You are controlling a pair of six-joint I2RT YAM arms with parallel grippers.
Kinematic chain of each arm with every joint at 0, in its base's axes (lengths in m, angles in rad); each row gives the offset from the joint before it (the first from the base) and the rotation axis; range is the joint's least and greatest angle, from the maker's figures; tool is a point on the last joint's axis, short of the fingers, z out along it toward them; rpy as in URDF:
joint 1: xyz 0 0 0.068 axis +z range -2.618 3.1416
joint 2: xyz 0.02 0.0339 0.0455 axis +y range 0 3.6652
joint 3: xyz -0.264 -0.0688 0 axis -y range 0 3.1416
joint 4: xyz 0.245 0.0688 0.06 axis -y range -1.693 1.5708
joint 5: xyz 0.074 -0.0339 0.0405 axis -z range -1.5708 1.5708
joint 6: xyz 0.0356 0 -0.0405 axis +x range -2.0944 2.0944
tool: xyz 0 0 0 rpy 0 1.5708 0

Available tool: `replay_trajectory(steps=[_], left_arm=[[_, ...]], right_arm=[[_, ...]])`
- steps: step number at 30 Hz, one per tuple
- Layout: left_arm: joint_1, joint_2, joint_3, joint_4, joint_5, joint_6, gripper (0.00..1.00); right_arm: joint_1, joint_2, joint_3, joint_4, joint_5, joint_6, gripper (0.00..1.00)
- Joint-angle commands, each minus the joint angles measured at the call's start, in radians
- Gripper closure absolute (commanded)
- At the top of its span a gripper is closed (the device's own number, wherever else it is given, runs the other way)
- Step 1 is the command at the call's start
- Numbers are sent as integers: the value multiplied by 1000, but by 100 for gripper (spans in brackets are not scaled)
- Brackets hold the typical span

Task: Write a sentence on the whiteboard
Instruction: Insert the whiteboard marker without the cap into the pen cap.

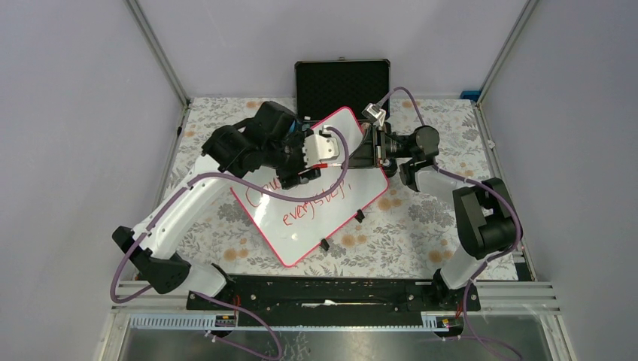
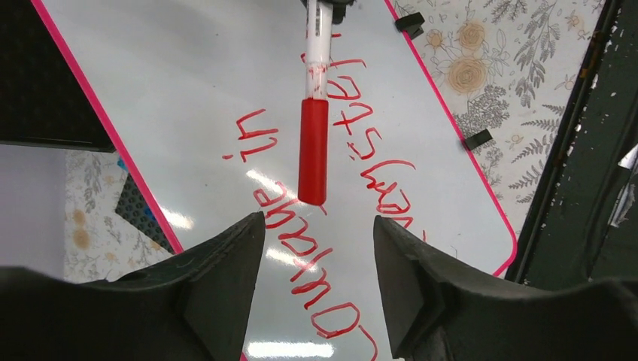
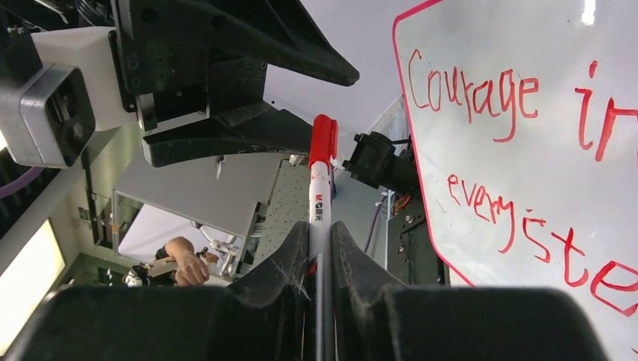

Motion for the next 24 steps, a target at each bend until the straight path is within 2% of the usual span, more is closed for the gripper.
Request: replay_trajectory(steps=[1, 10, 13, 15, 19, 24], left_arm=[[-33, 7, 8, 91, -74, 29, 40], [-67, 52, 32, 104, -112, 23, 49], [-71, 59, 39, 106, -117, 20, 58], [-74, 61, 43, 108, -116, 18, 69], [-96, 66, 40, 103, -110, 21, 86], [-121, 87, 42, 95, -114, 16, 94]], right_arm=[[-1, 26, 8, 237, -16, 155, 100], [8, 28, 2, 259, -26, 172, 100], [9, 25, -1, 261, -25, 174, 100], [12, 24, -2, 261, -25, 174, 100], [22, 28, 5, 250, -25, 173, 100], [33, 21, 9, 200, -26, 144, 100]])
